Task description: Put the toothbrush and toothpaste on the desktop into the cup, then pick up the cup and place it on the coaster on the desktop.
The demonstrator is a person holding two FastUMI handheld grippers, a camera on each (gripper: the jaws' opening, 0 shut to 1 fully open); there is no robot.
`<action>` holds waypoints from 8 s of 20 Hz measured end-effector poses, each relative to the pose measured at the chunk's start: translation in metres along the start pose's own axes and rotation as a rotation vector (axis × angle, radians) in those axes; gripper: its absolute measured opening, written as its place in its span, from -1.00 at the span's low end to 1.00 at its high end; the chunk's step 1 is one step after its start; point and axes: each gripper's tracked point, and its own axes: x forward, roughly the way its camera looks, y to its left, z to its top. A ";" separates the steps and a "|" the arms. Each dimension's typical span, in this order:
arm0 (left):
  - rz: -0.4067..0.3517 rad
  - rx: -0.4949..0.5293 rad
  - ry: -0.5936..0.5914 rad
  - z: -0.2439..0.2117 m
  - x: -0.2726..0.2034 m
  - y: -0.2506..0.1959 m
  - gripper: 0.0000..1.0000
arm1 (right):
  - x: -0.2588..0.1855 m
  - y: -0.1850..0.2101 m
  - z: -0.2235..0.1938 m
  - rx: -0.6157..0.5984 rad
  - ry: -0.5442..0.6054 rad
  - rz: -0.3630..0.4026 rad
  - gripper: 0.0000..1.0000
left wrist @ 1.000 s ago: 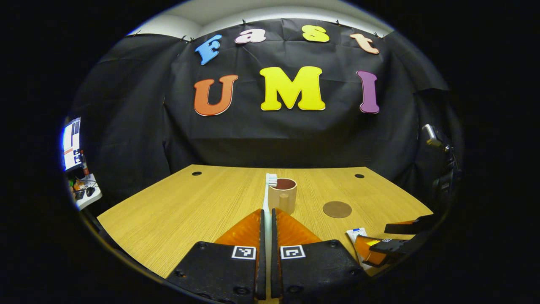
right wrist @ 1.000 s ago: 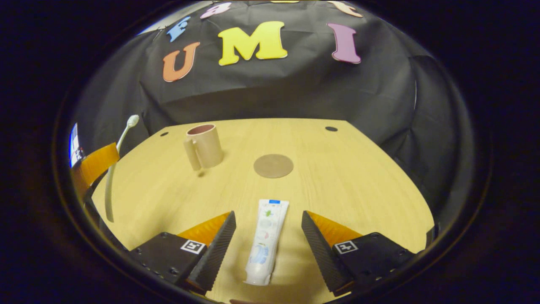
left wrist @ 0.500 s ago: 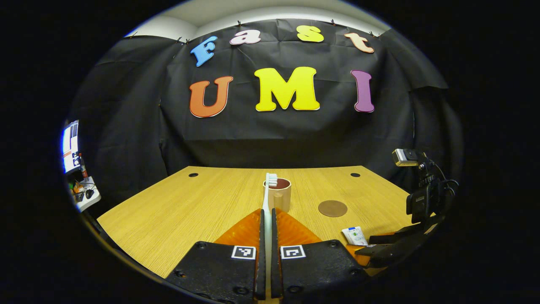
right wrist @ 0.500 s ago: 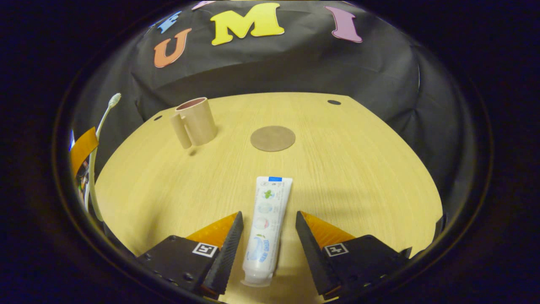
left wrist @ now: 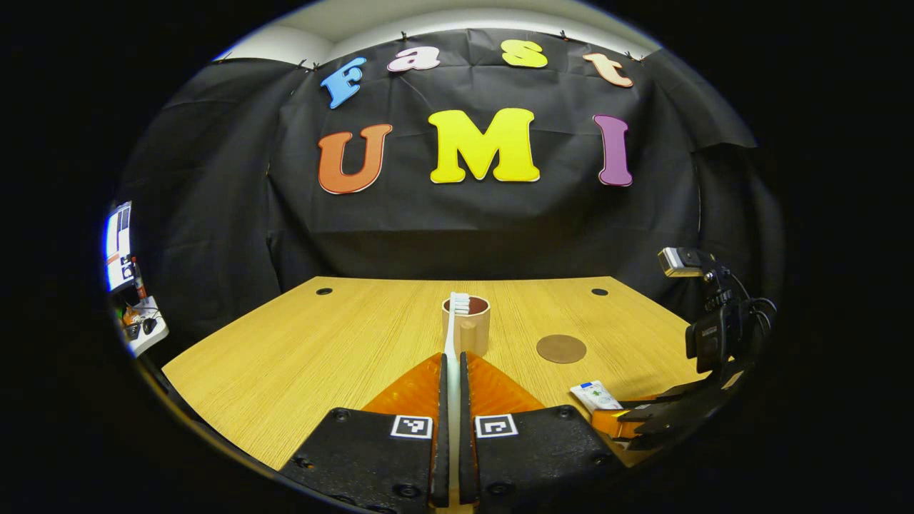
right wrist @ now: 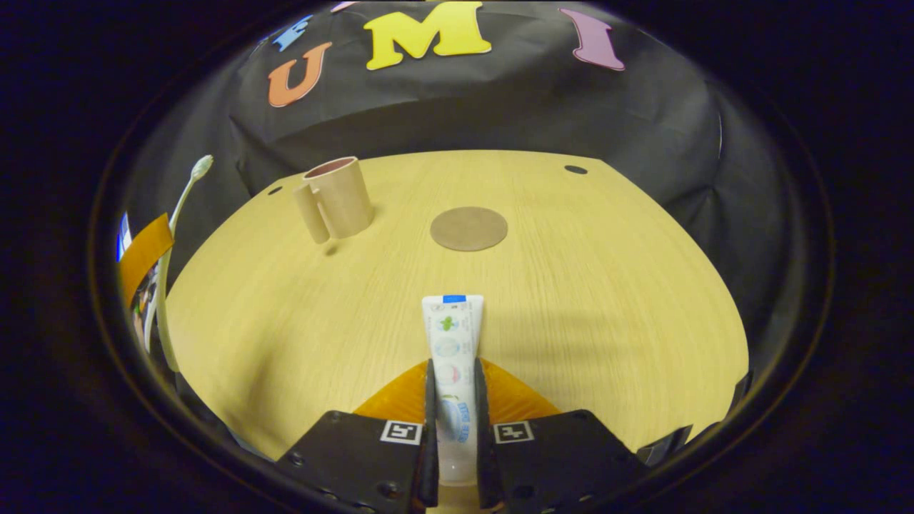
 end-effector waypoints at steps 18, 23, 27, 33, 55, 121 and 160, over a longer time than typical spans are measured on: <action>-0.031 -0.071 -0.058 0.027 0.016 0.006 -0.84 | -0.135 -0.003 0.105 -0.064 -0.681 -0.010 -0.58; -0.012 -0.068 -0.118 0.067 0.060 0.014 -0.84 | -0.138 -0.011 0.108 -0.080 -0.697 -0.054 -0.58; -0.024 -0.067 -0.179 0.114 0.107 0.009 -0.84 | -0.133 -0.007 0.106 -0.072 -0.676 -0.035 -0.58; -0.016 -0.076 -0.142 0.123 0.193 0.014 -0.85 | -0.128 -0.011 0.108 -0.078 -0.663 -0.040 -0.58; -0.082 -0.090 -0.038 0.097 0.206 -0.007 -0.75 | -0.106 -0.005 0.097 -0.056 -0.567 0.004 -0.58; -0.185 -0.108 -0.091 -0.005 0.079 0.073 0.97 | 0.045 0.185 0.285 -0.056 -0.588 0.210 -0.48; -0.119 -0.083 0.871 0.008 0.129 -0.027 0.94 | -0.101 0.026 0.124 -0.153 -0.715 0.195 0.89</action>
